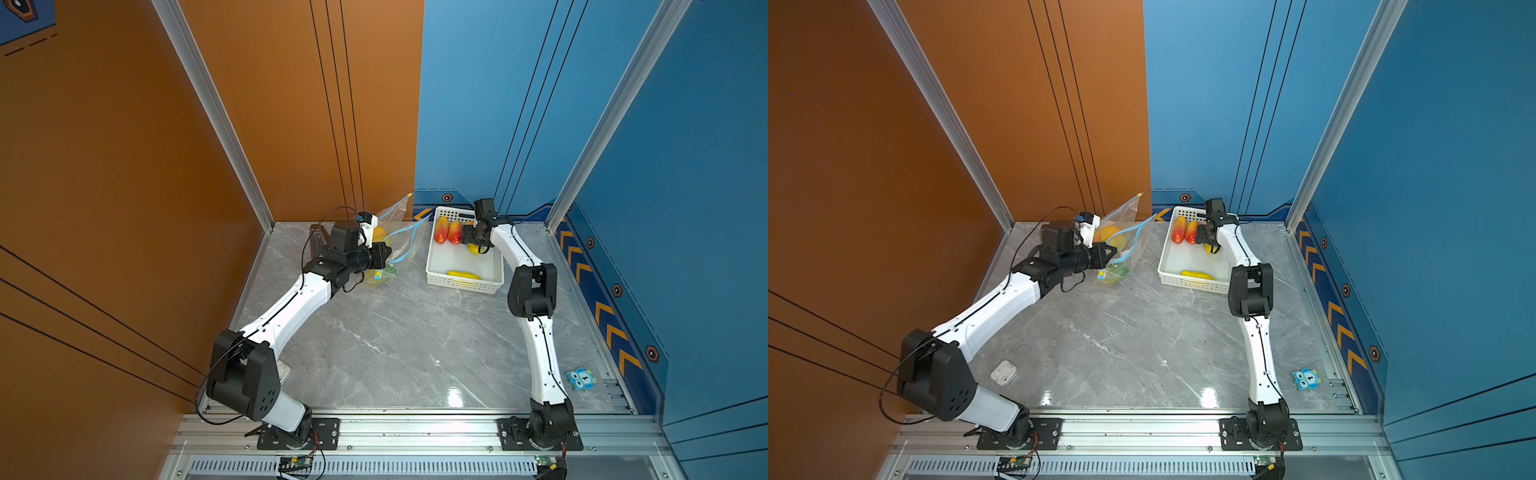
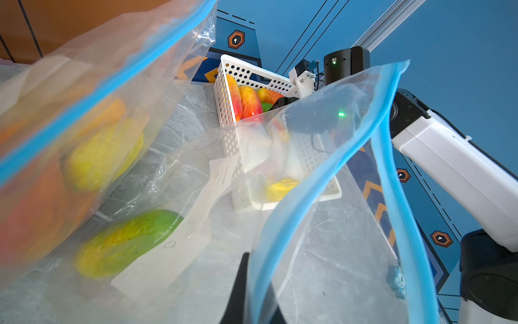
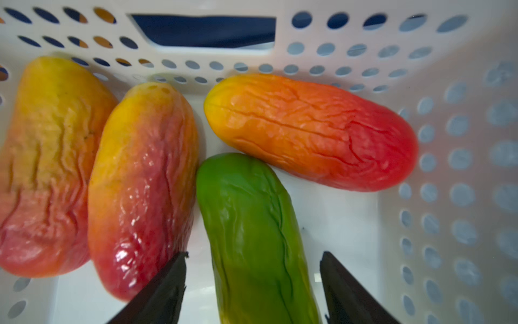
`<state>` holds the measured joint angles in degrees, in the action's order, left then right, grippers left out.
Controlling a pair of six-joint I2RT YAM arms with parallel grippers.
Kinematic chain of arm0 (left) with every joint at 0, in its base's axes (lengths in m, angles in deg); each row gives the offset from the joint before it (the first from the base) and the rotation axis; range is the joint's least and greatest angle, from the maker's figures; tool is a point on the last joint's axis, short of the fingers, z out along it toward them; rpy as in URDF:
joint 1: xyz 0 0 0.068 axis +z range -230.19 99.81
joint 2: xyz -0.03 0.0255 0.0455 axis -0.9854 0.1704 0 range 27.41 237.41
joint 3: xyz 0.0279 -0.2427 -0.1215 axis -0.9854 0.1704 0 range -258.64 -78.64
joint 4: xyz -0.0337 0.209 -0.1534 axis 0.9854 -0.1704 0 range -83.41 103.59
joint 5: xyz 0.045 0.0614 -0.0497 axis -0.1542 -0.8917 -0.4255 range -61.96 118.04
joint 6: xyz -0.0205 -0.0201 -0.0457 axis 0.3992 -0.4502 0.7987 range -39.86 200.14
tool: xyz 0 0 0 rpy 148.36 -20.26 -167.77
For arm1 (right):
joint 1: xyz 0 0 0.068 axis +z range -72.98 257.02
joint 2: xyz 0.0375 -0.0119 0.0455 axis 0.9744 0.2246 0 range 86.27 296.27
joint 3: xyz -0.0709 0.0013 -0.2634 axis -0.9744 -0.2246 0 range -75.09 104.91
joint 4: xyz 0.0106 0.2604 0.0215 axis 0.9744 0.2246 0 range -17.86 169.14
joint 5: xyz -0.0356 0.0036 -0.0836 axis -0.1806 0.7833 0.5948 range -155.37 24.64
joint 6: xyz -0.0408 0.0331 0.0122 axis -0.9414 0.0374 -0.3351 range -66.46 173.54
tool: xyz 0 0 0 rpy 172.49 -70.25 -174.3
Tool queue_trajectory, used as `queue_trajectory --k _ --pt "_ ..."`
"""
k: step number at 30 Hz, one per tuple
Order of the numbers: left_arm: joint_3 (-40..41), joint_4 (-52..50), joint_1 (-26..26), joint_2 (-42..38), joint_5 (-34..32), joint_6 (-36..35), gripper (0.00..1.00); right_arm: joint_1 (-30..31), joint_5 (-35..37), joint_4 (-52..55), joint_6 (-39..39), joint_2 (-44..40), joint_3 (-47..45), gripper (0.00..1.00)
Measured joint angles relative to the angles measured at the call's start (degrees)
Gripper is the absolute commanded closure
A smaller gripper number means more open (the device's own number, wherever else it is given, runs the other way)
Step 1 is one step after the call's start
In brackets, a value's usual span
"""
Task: Place the mango in a zip-top bag and seal the zipper
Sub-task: Pick up the mango from the basket.
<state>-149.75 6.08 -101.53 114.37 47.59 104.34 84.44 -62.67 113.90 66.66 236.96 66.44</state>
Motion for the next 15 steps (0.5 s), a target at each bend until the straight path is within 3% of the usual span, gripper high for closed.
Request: queue_trajectory --k 5,8,15 --pt "0.52 0.02 0.0 -0.04 0.0 -0.31 1.0 0.0 0.09 2.45 -0.87 1.97 2.78 0.34" --pt "0.63 0.0 0.0 -0.07 0.0 -0.46 1.0 -0.02 -0.09 3.74 -1.68 2.01 3.04 0.48" --pt "0.74 0.0 0.0 -0.24 0.0 -0.46 1.0 -0.09 -2.1 6.05 -1.79 0.98 2.21 0.65"
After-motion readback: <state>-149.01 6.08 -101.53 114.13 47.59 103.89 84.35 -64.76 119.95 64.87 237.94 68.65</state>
